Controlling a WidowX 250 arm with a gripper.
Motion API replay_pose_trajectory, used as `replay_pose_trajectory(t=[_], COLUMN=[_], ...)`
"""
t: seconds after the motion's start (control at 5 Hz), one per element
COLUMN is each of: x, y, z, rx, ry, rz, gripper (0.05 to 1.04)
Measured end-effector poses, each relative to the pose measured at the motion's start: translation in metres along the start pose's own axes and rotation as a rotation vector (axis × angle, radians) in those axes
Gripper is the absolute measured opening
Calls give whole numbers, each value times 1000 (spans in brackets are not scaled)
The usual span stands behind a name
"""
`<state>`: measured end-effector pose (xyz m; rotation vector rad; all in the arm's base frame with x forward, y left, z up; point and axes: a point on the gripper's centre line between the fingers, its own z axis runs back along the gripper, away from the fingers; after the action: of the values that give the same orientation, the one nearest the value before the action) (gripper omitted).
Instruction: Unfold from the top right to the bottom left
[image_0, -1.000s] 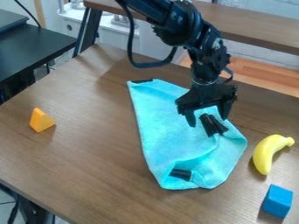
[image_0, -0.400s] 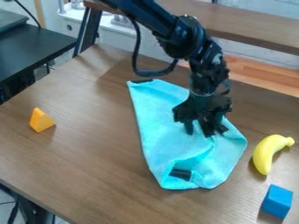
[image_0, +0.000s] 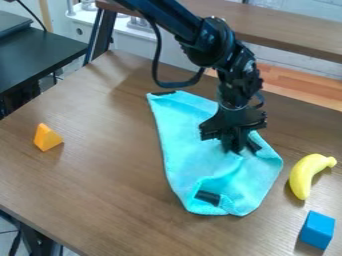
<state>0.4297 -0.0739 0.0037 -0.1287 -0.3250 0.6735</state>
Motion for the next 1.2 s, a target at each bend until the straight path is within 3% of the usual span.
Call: replay_pose_trajectory(t=[0.2,0.4,0.8,1.2], x=[-4,13,25,31], y=[1,7,56,117], z=[1,16,17,35], rx=[-3,-44,-47,-45], ry=[41,51,121,212], rz=[10,59,76,63], gripper=[77,62,59,58])
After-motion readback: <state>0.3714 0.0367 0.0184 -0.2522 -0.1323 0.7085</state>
